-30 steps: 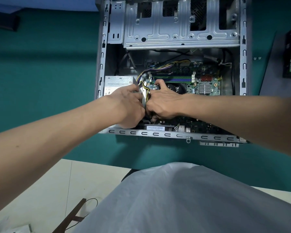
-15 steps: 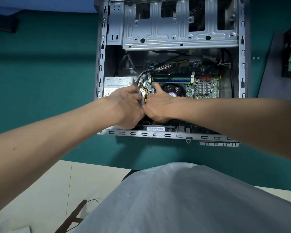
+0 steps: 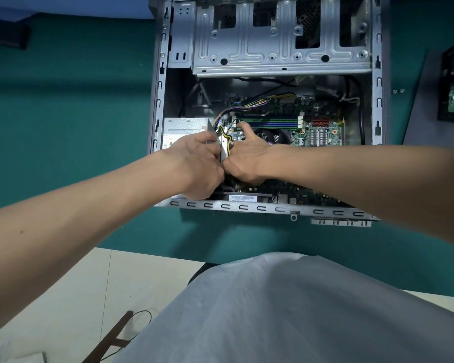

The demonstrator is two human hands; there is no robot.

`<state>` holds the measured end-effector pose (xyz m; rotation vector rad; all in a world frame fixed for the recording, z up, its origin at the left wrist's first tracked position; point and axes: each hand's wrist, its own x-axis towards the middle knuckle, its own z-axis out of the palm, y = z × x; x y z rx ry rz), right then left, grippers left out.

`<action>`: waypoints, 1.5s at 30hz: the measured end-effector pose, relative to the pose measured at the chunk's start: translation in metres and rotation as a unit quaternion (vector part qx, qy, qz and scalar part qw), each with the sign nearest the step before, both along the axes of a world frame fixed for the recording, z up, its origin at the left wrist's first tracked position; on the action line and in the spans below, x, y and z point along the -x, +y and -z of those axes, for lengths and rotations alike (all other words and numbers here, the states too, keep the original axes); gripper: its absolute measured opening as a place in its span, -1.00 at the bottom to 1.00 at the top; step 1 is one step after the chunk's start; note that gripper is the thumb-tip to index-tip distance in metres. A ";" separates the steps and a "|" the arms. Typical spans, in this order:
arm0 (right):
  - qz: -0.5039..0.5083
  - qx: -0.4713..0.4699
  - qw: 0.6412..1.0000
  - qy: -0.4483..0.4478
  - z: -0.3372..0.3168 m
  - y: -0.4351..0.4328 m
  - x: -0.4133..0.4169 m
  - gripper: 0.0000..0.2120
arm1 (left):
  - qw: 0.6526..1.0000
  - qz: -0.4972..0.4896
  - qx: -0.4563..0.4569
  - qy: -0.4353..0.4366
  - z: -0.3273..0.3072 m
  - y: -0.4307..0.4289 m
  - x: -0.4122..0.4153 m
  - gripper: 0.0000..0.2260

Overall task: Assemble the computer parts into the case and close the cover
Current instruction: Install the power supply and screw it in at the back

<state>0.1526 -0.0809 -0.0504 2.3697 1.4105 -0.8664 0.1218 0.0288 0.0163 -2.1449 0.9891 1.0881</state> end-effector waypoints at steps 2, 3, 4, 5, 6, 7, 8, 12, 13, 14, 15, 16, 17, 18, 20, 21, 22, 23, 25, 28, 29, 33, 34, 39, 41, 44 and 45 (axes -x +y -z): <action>-0.013 0.021 1.000 0.000 -0.002 0.002 -0.001 -0.71 | 1.000 0.002 0.000 -0.003 -0.001 0.000 0.000 -0.66; -0.016 0.032 0.999 0.003 -0.003 0.003 -0.002 -0.72 | 1.000 0.001 0.001 -0.004 -0.001 0.000 0.000 -0.66; -0.017 0.043 0.999 0.010 -0.004 0.004 -0.003 -0.74 | 1.000 -0.001 0.001 -0.005 -0.001 0.000 0.000 -0.66; -0.016 0.052 0.998 0.017 -0.005 0.006 -0.003 -0.76 | 1.000 -0.004 0.001 -0.005 -0.001 0.000 0.001 -0.66; -0.014 0.057 0.998 0.023 -0.006 0.006 -0.003 -0.78 | 1.000 -0.005 0.000 -0.005 -0.001 -0.001 0.001 -0.66; -0.014 0.060 0.998 0.024 -0.006 0.007 -0.003 -0.79 | 1.000 -0.005 -0.002 -0.005 0.000 -0.001 0.001 -0.66; -0.014 0.058 0.998 0.022 -0.006 0.007 -0.003 -0.79 | 1.000 -0.005 -0.003 -0.004 0.000 -0.001 0.001 -0.66; -0.026 0.035 0.999 -0.006 -0.004 0.002 0.001 -0.73 | 1.000 -0.003 -0.003 -0.003 0.001 0.000 0.001 -0.65; -0.027 0.032 0.999 -0.012 -0.004 0.002 0.002 -0.71 | 1.000 -0.002 -0.003 -0.004 0.001 0.001 0.001 -0.64; -0.027 0.030 0.999 -0.015 -0.003 0.003 0.003 -0.69 | 1.000 0.001 -0.003 -0.005 0.001 0.001 0.001 -0.64; -0.026 0.029 0.999 -0.016 -0.003 0.004 0.005 -0.67 | 1.000 0.004 -0.003 -0.006 0.002 0.001 0.001 -0.63; -0.026 0.027 0.999 -0.017 -0.002 0.005 0.006 -0.66 | 1.000 0.006 -0.002 -0.008 0.003 0.002 0.002 -0.64; -0.027 0.025 0.999 -0.016 -0.002 0.006 0.007 -0.65 | 1.000 0.008 -0.002 -0.008 0.003 0.002 0.002 -0.64; -0.026 0.022 0.999 -0.014 -0.001 0.006 0.008 -0.65 | 1.000 0.009 0.000 -0.009 0.004 0.003 0.002 -0.65; -0.027 0.009 1.000 -0.011 0.000 0.004 0.008 -0.62 | 1.000 0.015 0.006 -0.010 0.005 0.003 0.003 -0.66; -0.030 0.000 0.999 -0.011 0.001 0.003 0.008 -0.61 | 1.000 0.018 0.009 -0.011 0.006 0.004 0.003 -0.66; -0.033 -0.008 0.999 -0.010 0.001 0.002 0.007 -0.61 | 1.000 0.021 0.011 -0.012 0.006 0.004 0.003 -0.65; -0.035 -0.013 0.999 -0.010 0.001 0.002 0.007 -0.61 | 1.000 0.024 0.013 -0.014 0.007 0.005 0.002 -0.65; -0.043 -0.012 0.999 -0.016 0.001 0.002 0.008 -0.62 | 0.999 0.029 0.023 -0.024 0.010 0.006 0.003 -0.65; -0.053 0.003 0.998 -0.031 0.003 0.003 0.009 -0.63 | 0.994 0.032 0.082 -0.065 0.010 0.010 0.008 -0.67; -0.051 0.007 0.998 -0.033 0.004 0.003 0.009 -0.64 | 0.989 0.033 0.115 -0.085 0.009 0.013 0.009 -0.69; -0.038 0.014 0.998 -0.043 0.008 0.004 0.010 -0.68 | 0.942 -0.055 0.299 -0.143 -0.002 0.033 0.005 -0.78; -0.039 0.017 0.998 -0.046 0.009 0.005 0.011 -0.69 | 0.919 -0.098 0.343 -0.168 -0.002 0.039 0.005 -0.76; -0.019 0.059 0.998 -0.008 0.007 0.015 0.010 -0.68 | 0.796 -0.374 0.316 -0.356 0.017 0.051 0.009 -0.59; -0.015 0.073 0.997 -0.002 0.006 0.019 0.010 -0.72 | 0.768 -0.474 0.267 -0.338 0.027 0.050 0.013 -0.50; -0.023 0.048 0.998 -0.032 0.007 0.017 0.012 -0.69 | 0.739 -0.506 0.288 -0.339 0.036 0.047 0.019 -0.46; -0.028 0.043 0.998 -0.041 0.007 0.016 0.012 -0.69 | 0.729 -0.510 0.301 -0.344 0.037 0.046 0.019 -0.47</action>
